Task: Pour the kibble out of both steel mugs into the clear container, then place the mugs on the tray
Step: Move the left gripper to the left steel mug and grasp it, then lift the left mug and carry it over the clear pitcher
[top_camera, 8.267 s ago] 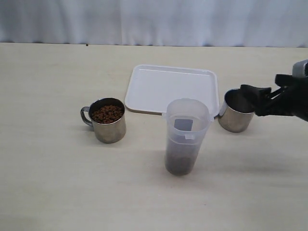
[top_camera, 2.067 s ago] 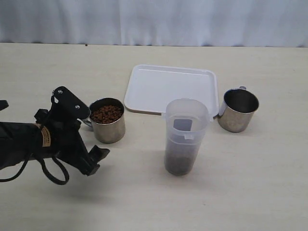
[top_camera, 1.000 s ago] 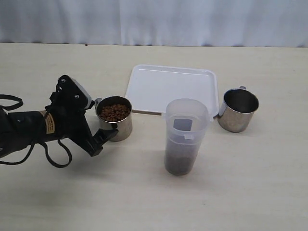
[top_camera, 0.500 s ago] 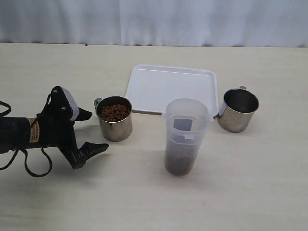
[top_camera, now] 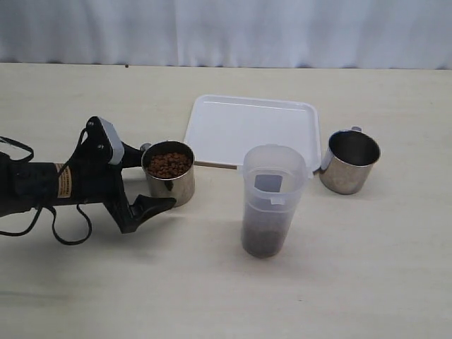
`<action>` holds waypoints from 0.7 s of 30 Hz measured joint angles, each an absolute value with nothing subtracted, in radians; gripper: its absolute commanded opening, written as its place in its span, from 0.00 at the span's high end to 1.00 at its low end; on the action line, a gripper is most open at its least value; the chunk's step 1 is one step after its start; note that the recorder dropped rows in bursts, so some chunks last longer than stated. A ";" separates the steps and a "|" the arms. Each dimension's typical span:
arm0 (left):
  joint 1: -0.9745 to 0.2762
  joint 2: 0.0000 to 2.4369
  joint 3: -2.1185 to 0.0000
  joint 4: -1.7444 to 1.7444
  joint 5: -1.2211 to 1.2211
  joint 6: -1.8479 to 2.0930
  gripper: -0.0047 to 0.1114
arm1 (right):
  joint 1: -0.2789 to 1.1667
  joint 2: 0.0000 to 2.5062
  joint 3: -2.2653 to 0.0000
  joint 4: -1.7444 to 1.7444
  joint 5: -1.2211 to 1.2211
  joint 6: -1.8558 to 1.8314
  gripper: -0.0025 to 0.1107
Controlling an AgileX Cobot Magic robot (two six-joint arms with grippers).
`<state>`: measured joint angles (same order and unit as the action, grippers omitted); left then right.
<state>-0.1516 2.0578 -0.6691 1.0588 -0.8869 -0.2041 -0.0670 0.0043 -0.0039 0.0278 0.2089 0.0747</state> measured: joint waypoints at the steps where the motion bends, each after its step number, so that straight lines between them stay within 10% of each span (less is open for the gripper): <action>1: -0.152 2.076 -0.684 1.059 -0.896 -0.204 0.11 | -0.067 0.004 -0.004 0.028 0.209 0.075 0.94; 18: -0.154 2.241 -0.838 1.091 -1.032 -0.208 0.12 | -0.067 0.004 -0.004 0.028 0.209 0.073 0.94; 21: -0.158 2.244 -0.845 1.092 -1.032 -0.213 0.25 | -0.067 0.004 -0.004 0.028 0.209 0.073 0.94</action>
<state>-0.1578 2.2435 -0.8448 1.0922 -1.0320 -0.2126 -0.0670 0.0043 -0.0039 0.0278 0.2089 0.0729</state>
